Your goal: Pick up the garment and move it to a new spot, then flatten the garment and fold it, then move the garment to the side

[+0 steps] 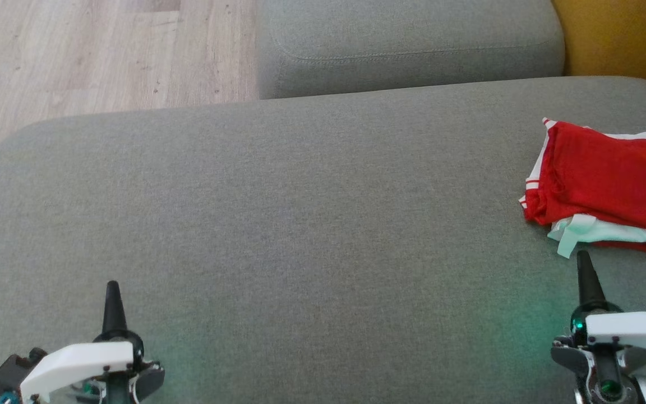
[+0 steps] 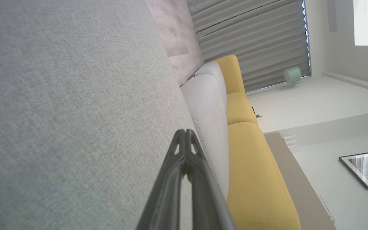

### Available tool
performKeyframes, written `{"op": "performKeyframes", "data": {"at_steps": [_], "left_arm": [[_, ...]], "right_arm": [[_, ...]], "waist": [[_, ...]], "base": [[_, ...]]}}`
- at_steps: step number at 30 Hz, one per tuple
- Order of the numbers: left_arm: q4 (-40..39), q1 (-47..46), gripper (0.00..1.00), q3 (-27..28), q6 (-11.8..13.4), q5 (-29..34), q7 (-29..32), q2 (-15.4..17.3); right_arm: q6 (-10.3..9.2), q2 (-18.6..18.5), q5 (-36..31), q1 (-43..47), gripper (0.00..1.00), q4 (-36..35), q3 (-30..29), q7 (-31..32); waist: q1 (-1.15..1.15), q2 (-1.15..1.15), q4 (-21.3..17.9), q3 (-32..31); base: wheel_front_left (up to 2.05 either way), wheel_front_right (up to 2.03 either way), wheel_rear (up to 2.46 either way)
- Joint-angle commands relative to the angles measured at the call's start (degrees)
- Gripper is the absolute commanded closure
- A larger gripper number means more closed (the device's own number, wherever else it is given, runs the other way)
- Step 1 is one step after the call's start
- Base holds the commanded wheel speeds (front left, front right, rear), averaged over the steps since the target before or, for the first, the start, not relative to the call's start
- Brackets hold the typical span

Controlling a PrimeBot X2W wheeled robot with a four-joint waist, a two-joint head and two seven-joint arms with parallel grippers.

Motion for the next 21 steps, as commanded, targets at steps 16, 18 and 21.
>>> {"op": "performKeyframes", "data": {"at_steps": [16, 18, 21], "left_arm": [[-2.4, -3.5, 1.0, 3.7, -0.7, -9.9, 3.1, 0.3], [-2.4, -3.6, 1.0, 3.9, -0.7, -11.0, 3.5, 0.3], [-2.5, -3.7, 1.0, 4.3, -0.8, -12.7, 4.0, 0.4]], "right_arm": [[0.35, -0.3, 11.8, -3.8, 1.0, -3.3, -0.5, 3.1], [0.36, -0.3, 13.1, -3.9, 1.0, -3.4, -0.6, 3.4], [0.37, -0.3, 15.1, -4.0, 1.0, -3.6, -0.8, 3.9]], "waist": [[0.0, 0.0, -0.2, 0.0], [0.0, 0.0, -0.2, 0.1], [0.0, 0.0, -0.2, 0.1]], "base": [[0.0, 0.0, 0.0], [0.0, 0.0, 0.0], [0.0, 0.0, 0.0]]}}
